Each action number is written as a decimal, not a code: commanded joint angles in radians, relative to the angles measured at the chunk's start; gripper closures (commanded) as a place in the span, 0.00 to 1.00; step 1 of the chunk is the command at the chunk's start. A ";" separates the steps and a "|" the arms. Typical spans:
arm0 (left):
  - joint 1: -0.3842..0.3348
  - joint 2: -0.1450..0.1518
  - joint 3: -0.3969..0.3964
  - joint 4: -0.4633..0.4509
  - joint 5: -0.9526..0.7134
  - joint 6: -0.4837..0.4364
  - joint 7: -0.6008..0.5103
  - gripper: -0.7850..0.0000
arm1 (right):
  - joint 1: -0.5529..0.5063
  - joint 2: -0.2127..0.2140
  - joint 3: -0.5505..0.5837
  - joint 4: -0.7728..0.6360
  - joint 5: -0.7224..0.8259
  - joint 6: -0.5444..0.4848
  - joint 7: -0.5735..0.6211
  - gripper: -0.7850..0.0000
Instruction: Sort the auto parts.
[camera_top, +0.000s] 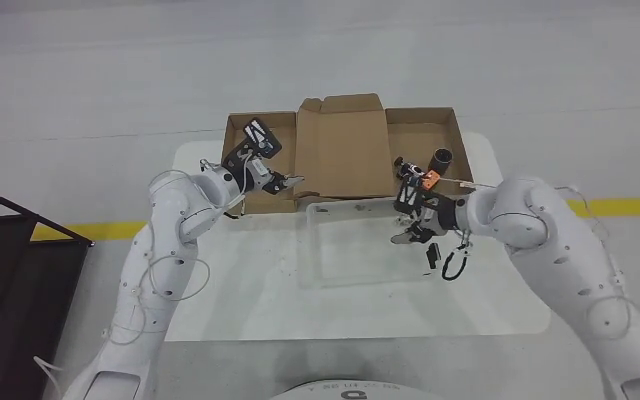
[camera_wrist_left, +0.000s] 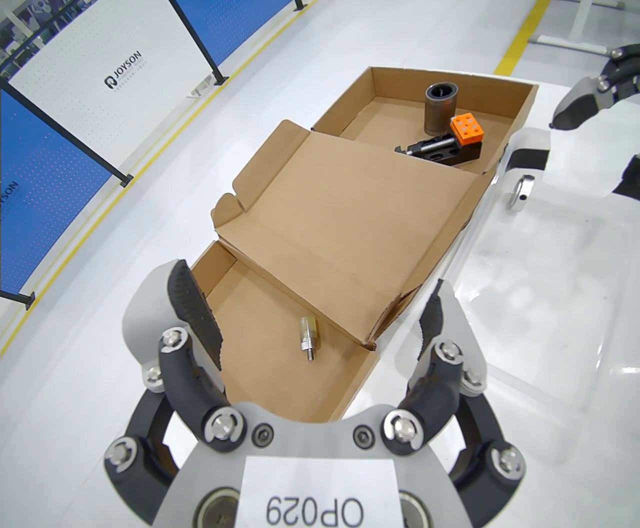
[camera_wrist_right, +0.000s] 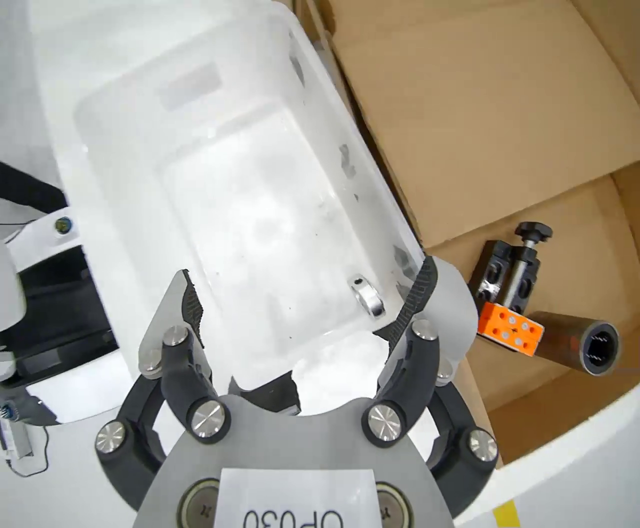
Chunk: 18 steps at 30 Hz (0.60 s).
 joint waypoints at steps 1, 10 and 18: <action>0.000 0.000 0.000 0.000 0.000 0.000 0.000 0.00 | -0.008 -0.002 -0.017 -0.011 -0.077 0.030 -0.015 0.23; 0.000 0.000 0.000 0.000 0.000 0.000 0.000 0.00 | 0.003 -0.013 -0.093 -0.006 -0.248 0.102 0.023 0.34; 0.000 0.000 0.000 0.000 0.000 0.000 0.000 0.00 | 0.028 -0.025 -0.141 0.018 -0.292 0.122 0.024 0.26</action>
